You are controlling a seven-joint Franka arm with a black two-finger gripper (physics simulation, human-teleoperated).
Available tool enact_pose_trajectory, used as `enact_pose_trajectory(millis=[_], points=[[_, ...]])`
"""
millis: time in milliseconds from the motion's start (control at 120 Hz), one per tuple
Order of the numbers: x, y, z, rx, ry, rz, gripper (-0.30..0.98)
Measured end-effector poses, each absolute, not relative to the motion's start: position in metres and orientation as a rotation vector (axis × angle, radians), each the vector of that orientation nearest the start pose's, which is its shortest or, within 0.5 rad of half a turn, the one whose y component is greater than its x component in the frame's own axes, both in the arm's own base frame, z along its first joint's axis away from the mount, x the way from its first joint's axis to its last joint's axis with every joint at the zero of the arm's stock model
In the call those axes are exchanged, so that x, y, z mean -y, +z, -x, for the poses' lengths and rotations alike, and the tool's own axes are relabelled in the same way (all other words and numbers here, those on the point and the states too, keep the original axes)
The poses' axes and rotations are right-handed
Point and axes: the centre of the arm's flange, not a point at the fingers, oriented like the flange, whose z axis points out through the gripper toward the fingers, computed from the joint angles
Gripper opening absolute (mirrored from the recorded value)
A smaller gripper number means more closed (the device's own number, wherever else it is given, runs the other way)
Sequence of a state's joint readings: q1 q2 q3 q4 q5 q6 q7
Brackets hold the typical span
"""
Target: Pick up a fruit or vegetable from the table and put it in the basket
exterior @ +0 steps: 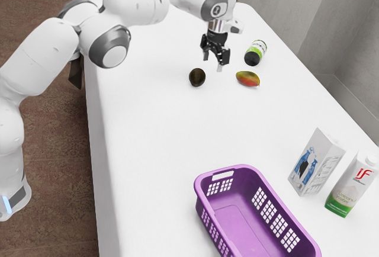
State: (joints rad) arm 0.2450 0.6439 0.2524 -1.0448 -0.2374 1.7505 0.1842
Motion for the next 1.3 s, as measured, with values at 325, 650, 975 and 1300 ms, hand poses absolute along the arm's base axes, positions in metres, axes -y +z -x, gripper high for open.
enact_pose_trajectory(millis=[325,650,975,1300], points=[[-0.302,0.462,-0.661,0.556,-0.075,3.131,0.69],[-0.291,0.443,-0.648,0.593,-0.091,3.114,0.69],[-0.293,0.420,-0.656,0.610,-0.105,3.109,0.69],[-0.294,0.406,-0.651,0.627,-0.094,3.110,0.51]])
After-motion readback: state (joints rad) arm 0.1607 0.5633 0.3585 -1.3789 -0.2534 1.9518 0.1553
